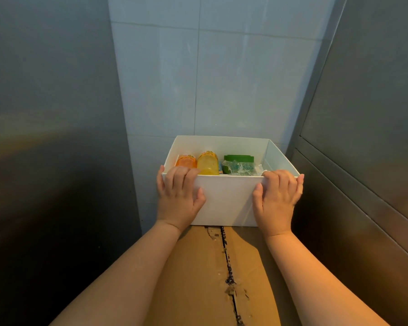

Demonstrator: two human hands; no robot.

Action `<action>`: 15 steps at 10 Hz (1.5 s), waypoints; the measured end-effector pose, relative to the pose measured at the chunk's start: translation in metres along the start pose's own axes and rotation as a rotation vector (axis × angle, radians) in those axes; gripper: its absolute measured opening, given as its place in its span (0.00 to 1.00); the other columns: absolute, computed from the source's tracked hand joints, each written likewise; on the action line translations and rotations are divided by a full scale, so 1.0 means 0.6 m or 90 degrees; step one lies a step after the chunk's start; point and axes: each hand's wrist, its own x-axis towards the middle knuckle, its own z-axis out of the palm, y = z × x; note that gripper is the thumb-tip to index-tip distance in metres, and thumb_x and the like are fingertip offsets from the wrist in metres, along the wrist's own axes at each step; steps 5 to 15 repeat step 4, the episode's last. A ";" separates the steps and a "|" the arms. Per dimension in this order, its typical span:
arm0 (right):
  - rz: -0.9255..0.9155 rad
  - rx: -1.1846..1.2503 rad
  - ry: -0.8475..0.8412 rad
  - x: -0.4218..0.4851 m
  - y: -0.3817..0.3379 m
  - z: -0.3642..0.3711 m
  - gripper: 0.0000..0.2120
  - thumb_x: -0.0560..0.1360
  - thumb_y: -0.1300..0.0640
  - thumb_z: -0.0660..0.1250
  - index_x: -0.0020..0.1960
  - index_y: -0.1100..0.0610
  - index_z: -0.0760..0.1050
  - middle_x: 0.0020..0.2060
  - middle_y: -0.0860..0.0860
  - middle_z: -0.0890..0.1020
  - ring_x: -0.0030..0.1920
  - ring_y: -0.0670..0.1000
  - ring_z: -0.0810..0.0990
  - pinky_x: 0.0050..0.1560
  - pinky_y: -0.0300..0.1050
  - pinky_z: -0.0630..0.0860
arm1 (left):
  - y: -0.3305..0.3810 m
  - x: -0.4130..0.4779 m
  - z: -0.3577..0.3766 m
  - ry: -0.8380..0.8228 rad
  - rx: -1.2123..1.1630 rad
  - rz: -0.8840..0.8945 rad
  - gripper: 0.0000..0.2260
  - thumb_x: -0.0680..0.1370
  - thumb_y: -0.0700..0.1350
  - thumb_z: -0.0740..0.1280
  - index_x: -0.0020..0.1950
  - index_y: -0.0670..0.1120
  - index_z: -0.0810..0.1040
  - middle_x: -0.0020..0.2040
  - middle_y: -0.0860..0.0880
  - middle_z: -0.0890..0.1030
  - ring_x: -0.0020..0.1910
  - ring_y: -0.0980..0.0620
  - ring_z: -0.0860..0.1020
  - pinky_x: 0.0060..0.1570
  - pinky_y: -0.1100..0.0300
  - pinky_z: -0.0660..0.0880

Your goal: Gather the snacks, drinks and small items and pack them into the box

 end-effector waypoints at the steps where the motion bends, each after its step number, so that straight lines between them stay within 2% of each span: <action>1: -0.001 -0.046 -0.084 -0.003 -0.008 -0.025 0.12 0.78 0.51 0.54 0.57 0.55 0.69 0.55 0.53 0.73 0.63 0.54 0.68 0.75 0.49 0.39 | 0.004 -0.003 -0.018 -0.064 0.005 -0.013 0.16 0.75 0.50 0.57 0.61 0.46 0.66 0.56 0.46 0.68 0.59 0.45 0.66 0.71 0.44 0.49; 2: -0.041 -0.108 -0.202 -0.008 -0.005 -0.063 0.20 0.76 0.55 0.62 0.67 0.55 0.66 0.65 0.53 0.70 0.70 0.56 0.63 0.74 0.55 0.45 | 0.015 -0.003 -0.049 -0.148 0.003 -0.028 0.18 0.75 0.48 0.61 0.64 0.47 0.66 0.59 0.47 0.70 0.61 0.46 0.67 0.70 0.44 0.52; 3: -0.040 -0.131 -0.334 -0.004 -0.013 -0.116 0.31 0.77 0.54 0.63 0.76 0.53 0.53 0.75 0.52 0.58 0.76 0.54 0.51 0.74 0.52 0.47 | 0.022 0.009 -0.094 -0.266 -0.015 -0.028 0.26 0.76 0.47 0.61 0.73 0.48 0.59 0.67 0.47 0.67 0.68 0.47 0.62 0.72 0.45 0.53; 4: -0.037 -0.129 -0.423 -0.006 -0.023 -0.170 0.29 0.78 0.50 0.61 0.76 0.52 0.53 0.75 0.51 0.57 0.75 0.52 0.54 0.72 0.48 0.56 | 0.020 0.002 -0.139 -0.369 0.022 0.005 0.29 0.78 0.49 0.58 0.76 0.49 0.50 0.75 0.47 0.56 0.74 0.47 0.53 0.72 0.45 0.49; 15: -0.037 -0.129 -0.423 -0.006 -0.023 -0.170 0.29 0.78 0.50 0.61 0.76 0.52 0.53 0.75 0.51 0.57 0.75 0.52 0.54 0.72 0.48 0.56 | 0.020 0.002 -0.139 -0.369 0.022 0.005 0.29 0.78 0.49 0.58 0.76 0.49 0.50 0.75 0.47 0.56 0.74 0.47 0.53 0.72 0.45 0.49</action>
